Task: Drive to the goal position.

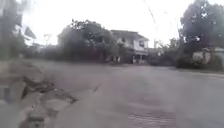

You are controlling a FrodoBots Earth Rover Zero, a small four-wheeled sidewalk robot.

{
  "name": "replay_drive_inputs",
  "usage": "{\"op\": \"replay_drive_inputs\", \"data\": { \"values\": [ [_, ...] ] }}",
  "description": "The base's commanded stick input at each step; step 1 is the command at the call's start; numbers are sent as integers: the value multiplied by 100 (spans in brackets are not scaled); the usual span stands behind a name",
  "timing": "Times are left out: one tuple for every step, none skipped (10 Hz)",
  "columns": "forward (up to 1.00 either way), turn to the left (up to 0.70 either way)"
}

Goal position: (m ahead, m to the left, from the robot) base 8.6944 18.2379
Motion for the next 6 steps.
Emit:
{"op": "replay_drive_inputs", "data": {
  "values": [
    [100, 0],
    [100, 0],
    [100, 0],
    [100, 0],
    [100, 0],
    [100, 0]
  ]
}}
